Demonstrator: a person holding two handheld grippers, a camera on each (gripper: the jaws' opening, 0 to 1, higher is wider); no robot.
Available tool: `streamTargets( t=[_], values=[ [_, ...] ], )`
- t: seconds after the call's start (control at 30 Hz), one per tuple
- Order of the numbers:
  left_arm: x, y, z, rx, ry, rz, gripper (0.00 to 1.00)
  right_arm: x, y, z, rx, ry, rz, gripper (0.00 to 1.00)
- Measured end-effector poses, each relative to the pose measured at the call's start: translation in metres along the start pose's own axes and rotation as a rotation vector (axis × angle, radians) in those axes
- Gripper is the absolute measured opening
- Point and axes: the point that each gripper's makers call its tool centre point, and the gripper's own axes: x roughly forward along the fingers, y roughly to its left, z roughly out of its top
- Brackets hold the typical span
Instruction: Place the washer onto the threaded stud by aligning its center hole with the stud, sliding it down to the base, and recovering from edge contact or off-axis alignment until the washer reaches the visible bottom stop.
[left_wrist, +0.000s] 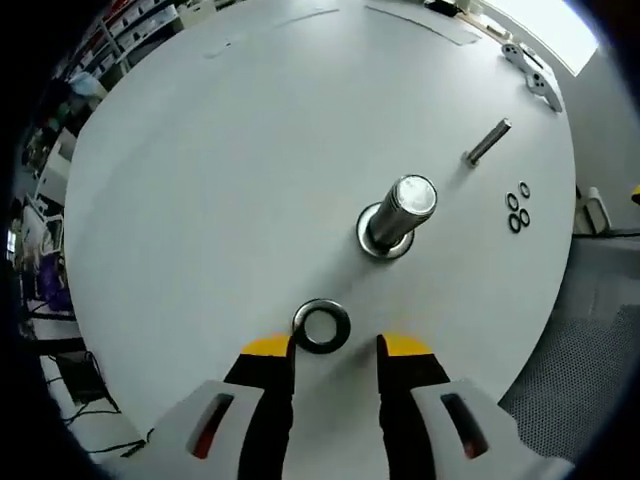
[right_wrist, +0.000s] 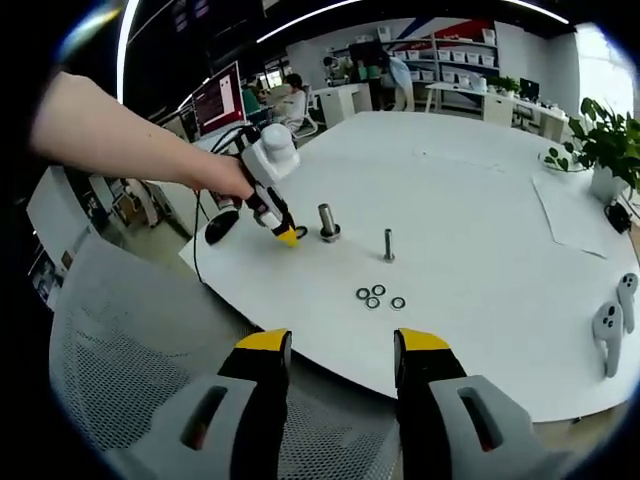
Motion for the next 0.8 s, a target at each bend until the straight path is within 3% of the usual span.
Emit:
streamTargets(
  t=[0.1,0.4,0.5,0.73,0.8],
  values=[
    [0.0,0.0036,0.0048,-0.021,-0.015,-0.005,0.29,-0.0003,-0.0005,0.0003,0.001,-0.001,-0.001,0.44],
    [0.0002,0.005,0.0075,0.012,-0.031,-0.006,0.27,0.0001,0.0001,-0.0009,-0.001,0.006,0.003,0.43],
    [0.0005,0.0073,0.0069,0.028,-0.019,-0.008,0.21,-0.0007,-0.0006,0.0,0.007,0.001,0.001,0.43],
    [0.0006,0.0061,0.0081,0.016,0.007,-0.011,0.21,-0.0001,-0.001,-0.0013,0.003,0.009,0.001,0.43],
    [0.0009,0.0051,0.0088,0.021,0.04,-0.008,0.21,-0.0008,-0.0015,-0.0007,0.01,0.003,-0.002,0.43]
  ],
)
